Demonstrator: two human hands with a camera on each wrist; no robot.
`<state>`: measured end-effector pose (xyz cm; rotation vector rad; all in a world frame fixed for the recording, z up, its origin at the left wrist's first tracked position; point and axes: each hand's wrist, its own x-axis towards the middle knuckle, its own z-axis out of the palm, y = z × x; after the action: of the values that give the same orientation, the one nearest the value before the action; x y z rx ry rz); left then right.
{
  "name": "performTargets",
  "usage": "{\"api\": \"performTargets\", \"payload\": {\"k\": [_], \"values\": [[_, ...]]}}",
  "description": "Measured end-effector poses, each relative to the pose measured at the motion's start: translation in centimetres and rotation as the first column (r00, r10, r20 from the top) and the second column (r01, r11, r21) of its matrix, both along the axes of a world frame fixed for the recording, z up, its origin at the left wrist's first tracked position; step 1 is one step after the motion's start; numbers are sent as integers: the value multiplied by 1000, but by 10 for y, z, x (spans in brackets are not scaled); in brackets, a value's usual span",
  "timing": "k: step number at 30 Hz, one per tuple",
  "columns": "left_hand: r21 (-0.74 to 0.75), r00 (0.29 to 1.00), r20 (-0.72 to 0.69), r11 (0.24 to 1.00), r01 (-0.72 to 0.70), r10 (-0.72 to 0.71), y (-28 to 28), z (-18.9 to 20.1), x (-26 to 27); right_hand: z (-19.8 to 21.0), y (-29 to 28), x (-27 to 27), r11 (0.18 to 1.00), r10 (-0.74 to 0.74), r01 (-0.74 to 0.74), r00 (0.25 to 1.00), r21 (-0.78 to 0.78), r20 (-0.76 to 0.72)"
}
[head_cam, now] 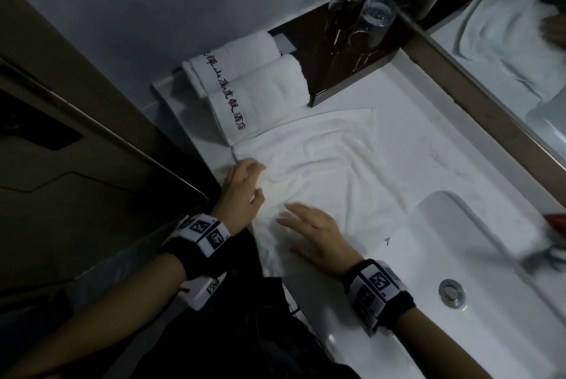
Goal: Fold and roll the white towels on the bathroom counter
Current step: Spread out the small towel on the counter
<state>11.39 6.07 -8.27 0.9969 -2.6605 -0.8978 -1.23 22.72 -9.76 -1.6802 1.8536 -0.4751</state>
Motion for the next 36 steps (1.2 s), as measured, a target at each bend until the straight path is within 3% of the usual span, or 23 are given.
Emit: {"api": "performTargets", "payload": {"k": [3, 5, 11, 15, 18, 20, 21, 23, 25, 28, 30, 32, 36], "values": [[93, 969, 226, 993, 77, -97, -7, -13, 1, -9, -1, 21, 980, 43, -19, 992, 196, -118], [105, 918, 353, 983, 152, -180, -5, -21, 4, -12, -1, 27, 970, 50, -6, 983, 244, -178], [150, 916, 365, 982, 116, -164, -7, -30, 10, -6, 23, 43, 950, 86, -31, 982, 310, -165], [44, 881, 430, 979, 198, -197, -6, -36, 15, 0, 35, 57, 946, 71, -19, 986, 325, -149], [29, 898, 410, 986, 164, -162, -1, -36, 18, 10, 39, 54, 962, -64, 46, 996, 270, 57], [17, 931, 340, 991, 133, -131, 11, -34, 21, 17, 43, 41, 958, -282, 257, 927, 131, 246], [2, 947, 291, 990, 140, -135, 20, -33, 23, 19, 46, 30, 905, -416, 424, 869, 30, 268], [-27, 964, 198, 982, 186, -177, 45, -31, 26, 20, 52, 0, 687, -694, 723, 684, -78, 224], [-18, 968, 142, 977, 211, -207, 72, -31, 23, 15, 57, -35, 489, -867, 872, 486, -2, 113], [64, 975, 140, 985, 163, -170, 103, -37, 6, 2, 63, -78, 264, -964, 947, 265, 183, 16], [83, 967, 209, 988, 131, -146, 116, -44, -3, -4, 67, -94, 242, -969, 928, 249, 283, 12], [36, 950, 281, 991, 132, -137, 123, -51, -6, -8, 72, -102, 313, -949, 874, 306, 372, 80], [-77, 936, 334, 987, 144, -110, 127, -58, -7, -10, 88, -108, 407, -913, 798, 349, 445, 211]]}}
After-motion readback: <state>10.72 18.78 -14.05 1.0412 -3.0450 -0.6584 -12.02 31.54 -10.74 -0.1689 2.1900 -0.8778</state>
